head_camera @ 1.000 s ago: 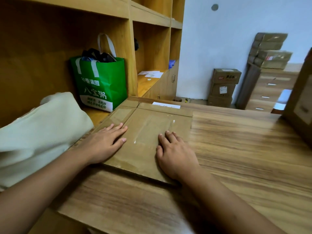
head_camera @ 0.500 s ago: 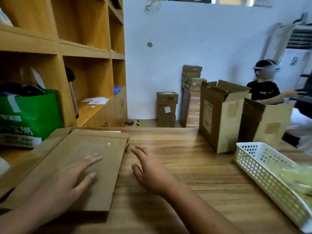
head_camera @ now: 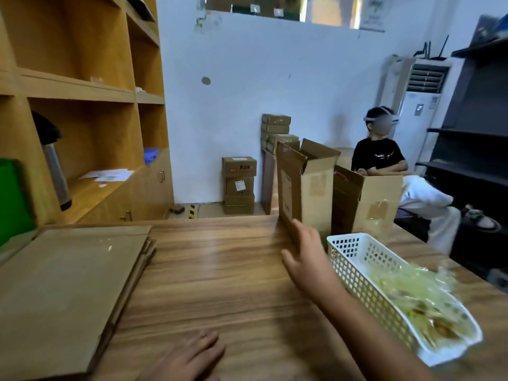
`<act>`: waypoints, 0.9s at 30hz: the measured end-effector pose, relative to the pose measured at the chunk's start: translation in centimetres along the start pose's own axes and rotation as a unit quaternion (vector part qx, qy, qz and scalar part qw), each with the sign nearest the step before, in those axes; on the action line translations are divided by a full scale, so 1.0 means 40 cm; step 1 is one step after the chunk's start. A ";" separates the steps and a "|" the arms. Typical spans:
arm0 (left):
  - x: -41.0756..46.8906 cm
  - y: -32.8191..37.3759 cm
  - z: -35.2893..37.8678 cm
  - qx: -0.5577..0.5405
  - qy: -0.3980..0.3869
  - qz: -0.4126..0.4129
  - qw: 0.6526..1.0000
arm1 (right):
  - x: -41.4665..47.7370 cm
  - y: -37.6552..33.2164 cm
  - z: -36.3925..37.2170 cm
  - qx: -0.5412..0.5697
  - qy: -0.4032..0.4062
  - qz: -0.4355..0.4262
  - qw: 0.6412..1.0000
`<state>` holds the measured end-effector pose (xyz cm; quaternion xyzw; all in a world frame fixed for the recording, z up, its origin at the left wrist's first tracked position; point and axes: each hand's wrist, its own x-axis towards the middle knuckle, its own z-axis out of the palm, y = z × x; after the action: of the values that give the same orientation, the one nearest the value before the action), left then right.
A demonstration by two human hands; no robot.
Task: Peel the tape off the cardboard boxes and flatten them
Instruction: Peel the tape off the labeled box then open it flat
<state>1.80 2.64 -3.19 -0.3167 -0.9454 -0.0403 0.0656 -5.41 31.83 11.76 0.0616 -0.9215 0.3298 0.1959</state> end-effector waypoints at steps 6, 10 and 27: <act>0.034 -0.006 0.000 0.051 -0.013 -0.004 0.999 | 0.120 0.036 -0.064 0.076 0.131 0.089 0.984; 0.052 -0.054 0.079 0.162 0.045 0.002 0.986 | 0.188 0.055 -0.083 0.086 0.152 0.115 0.978; 0.017 0.016 -0.053 -0.059 -0.099 -0.047 0.992 | 0.312 0.068 -0.049 0.099 0.168 0.195 0.961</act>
<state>1.84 3.30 -0.99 -0.2774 -0.9572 -0.0672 -0.0485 -16.86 35.38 16.57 -0.1562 -0.8322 0.4567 0.2730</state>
